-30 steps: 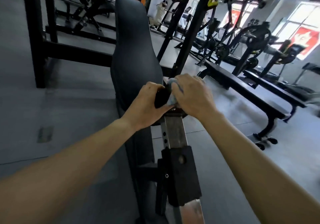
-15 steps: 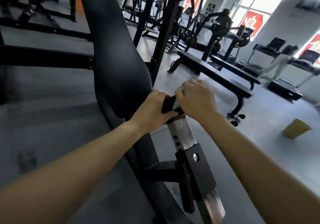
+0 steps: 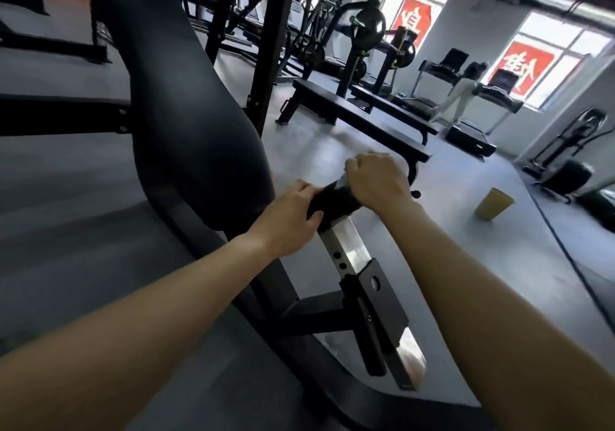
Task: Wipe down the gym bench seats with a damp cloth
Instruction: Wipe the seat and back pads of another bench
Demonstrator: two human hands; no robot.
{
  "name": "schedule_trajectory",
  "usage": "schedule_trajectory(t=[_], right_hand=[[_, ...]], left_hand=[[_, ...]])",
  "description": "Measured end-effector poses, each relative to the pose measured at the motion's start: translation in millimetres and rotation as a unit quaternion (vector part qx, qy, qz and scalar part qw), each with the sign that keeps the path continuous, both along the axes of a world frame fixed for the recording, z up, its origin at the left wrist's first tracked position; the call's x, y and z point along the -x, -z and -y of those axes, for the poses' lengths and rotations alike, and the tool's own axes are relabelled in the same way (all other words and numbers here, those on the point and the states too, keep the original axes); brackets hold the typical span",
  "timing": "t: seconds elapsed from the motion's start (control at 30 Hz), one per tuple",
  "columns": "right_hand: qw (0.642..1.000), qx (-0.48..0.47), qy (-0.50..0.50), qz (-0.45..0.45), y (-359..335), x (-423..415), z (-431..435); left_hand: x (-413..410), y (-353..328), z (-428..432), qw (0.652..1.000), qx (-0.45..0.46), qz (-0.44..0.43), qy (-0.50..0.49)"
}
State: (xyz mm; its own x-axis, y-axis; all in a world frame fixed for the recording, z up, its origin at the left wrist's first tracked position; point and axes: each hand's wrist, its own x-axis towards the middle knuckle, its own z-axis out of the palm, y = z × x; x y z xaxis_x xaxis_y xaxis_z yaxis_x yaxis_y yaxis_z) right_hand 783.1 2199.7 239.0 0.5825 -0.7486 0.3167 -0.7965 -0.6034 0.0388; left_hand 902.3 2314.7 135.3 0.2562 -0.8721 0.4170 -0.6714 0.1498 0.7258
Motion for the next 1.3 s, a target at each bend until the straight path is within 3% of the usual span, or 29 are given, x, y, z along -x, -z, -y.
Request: schedule_trajectory(t=[0.07,0.17,0.3,0.47,0.57,0.7,0.83,1.0,1.13,1.3], right_hand=[[0.999,0.028,-0.040,-0.021,8,-1,-15],[0.976,0.146,-0.135,-0.088,21,10,-25],[0.963,0.150,-0.192,-0.117,29,24,-23],[0.990,0.100,-0.065,-0.080,11,24,4],[0.996,0.072,-0.027,-0.035,10,16,-4],[0.987,0.132,-0.089,0.018,34,18,-26],[0.969,0.182,-0.159,-0.048,41,23,-29],[0.980,0.172,-0.085,-0.052,19,18,-5],[0.976,0.171,0.004,-0.139,13,9,6],[0.980,0.173,0.093,-0.026,30,-23,-22]], left_hand=[[1,-4,-3,1.000,-0.023,0.005,0.004],[7,-11,-9,0.998,-0.051,0.018,0.008],[12,-16,-14,0.995,-0.091,0.040,0.019],[13,-18,-22,0.987,-0.132,0.085,0.015],[16,-13,-19,0.993,-0.101,0.054,-0.005],[9,11,-8,0.999,-0.005,0.030,-0.044],[-9,33,7,0.996,0.055,-0.022,-0.065],[-30,53,14,0.996,0.062,-0.050,-0.031],[-50,59,18,0.998,0.050,-0.037,0.020],[-76,48,28,0.996,0.016,-0.040,0.078]])
